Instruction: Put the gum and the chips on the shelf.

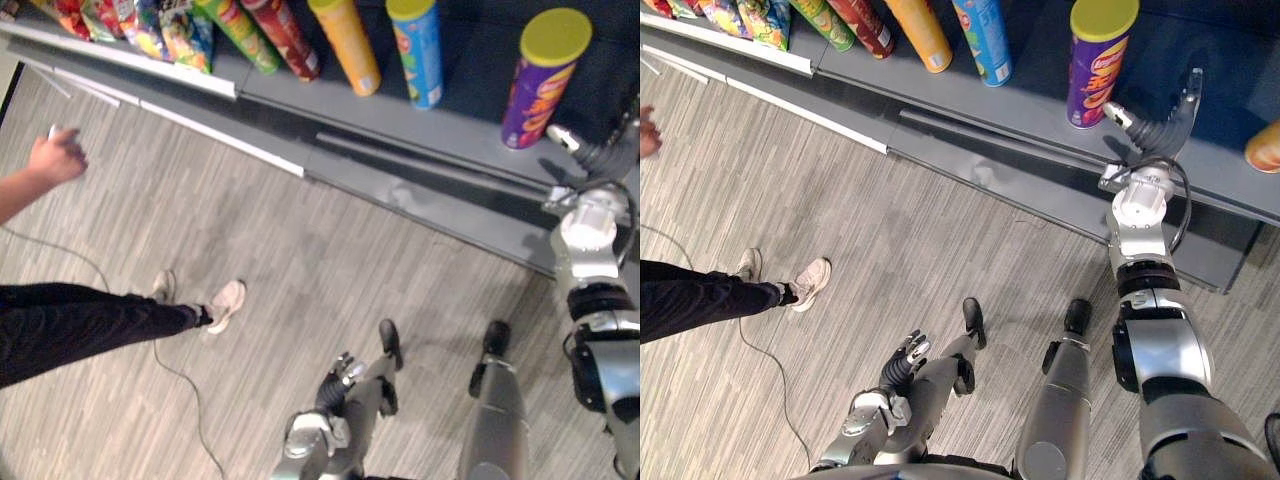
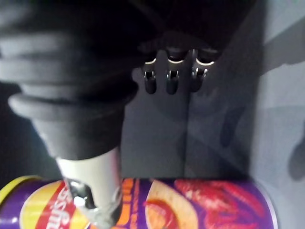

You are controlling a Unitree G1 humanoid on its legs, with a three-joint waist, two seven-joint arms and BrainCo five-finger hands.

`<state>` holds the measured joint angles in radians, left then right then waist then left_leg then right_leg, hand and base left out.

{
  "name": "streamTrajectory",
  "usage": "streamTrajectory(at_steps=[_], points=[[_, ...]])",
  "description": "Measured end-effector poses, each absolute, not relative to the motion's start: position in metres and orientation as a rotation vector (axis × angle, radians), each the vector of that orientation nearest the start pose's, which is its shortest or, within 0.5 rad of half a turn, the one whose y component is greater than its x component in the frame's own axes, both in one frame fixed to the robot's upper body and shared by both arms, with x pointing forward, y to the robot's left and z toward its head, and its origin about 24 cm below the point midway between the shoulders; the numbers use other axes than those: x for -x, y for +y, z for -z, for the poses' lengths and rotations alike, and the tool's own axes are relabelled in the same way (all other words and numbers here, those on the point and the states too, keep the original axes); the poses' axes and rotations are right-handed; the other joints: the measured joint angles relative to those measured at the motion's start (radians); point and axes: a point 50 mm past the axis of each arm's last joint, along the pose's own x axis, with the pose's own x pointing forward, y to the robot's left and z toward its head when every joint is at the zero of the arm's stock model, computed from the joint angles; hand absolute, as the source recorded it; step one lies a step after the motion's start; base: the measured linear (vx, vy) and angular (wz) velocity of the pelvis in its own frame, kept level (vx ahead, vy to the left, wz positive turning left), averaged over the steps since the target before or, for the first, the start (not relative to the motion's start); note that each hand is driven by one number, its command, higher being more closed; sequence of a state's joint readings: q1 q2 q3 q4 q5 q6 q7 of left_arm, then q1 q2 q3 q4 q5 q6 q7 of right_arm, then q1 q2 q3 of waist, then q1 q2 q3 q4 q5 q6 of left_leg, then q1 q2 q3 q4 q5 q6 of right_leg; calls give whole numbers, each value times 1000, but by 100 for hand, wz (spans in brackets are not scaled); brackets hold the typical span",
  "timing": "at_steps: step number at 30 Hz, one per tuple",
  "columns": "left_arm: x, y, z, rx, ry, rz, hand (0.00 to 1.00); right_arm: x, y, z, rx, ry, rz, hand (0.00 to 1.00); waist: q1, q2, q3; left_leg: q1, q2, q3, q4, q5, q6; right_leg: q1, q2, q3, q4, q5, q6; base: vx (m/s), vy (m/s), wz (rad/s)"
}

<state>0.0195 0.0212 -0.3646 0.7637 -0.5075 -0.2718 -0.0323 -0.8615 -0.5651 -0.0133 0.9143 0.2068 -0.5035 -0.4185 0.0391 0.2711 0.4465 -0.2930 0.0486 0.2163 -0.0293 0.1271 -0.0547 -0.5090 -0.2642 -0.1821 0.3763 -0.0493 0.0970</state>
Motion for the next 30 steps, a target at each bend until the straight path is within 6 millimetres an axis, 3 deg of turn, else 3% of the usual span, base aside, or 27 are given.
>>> streamTrajectory(at_steps=[3,6,10,15,17,20,23,24,30], points=[[-180,108,107,343,583,80,0,-360,-292,-185,176,-508,578,0,-11,-9,6,28,11,10,0,-8,-4,30,15,4,-18,1,0,63,-38,-18],[-180,123,113,350,612,33,0,-354,-291,-152,161,-417,557,0,-28,-29,21,68,28,21,-4,-20,-11,75,38,9,-51,9,-6,91,-41,-22],[-176,144,119,364,646,-32,0,-331,-283,-93,103,-274,533,0,-65,-68,44,135,55,21,-4,-36,-30,170,70,-3,-103,18,-9,88,-29,-7],[-158,170,132,356,731,-143,0,-277,-258,-5,43,-19,462,0,-69,-144,-2,218,86,56,-42,-48,-45,266,123,8,-217,53,-11,89,-19,-26],[-141,182,139,356,779,-205,0,-243,-247,33,31,126,423,0,-73,-187,-66,251,93,79,-64,-54,-50,309,144,17,-282,74,-11,120,7,-24],[-120,191,148,355,855,-257,0,-197,-233,72,4,311,377,0,-93,-227,-151,292,101,93,-64,-78,-55,375,153,19,-347,88,-4,124,5,-11],[-111,194,152,370,894,-291,0,-166,-223,95,-28,451,372,0,-94,-239,-205,317,102,106,-64,-95,-56,413,157,22,-383,94,-1,98,6,-9],[-106,193,155,378,919,-300,0,-147,-220,111,-41,554,376,0,-94,-240,-240,320,101,108,-64,-101,-58,423,157,22,-397,96,1,84,2,1],[-86,195,162,491,969,-412,0,-103,-215,141,-131,770,469,0,-93,-244,-283,364,106,135,-69,-121,-66,465,165,34,-420,96,0,74,-6,-9]])
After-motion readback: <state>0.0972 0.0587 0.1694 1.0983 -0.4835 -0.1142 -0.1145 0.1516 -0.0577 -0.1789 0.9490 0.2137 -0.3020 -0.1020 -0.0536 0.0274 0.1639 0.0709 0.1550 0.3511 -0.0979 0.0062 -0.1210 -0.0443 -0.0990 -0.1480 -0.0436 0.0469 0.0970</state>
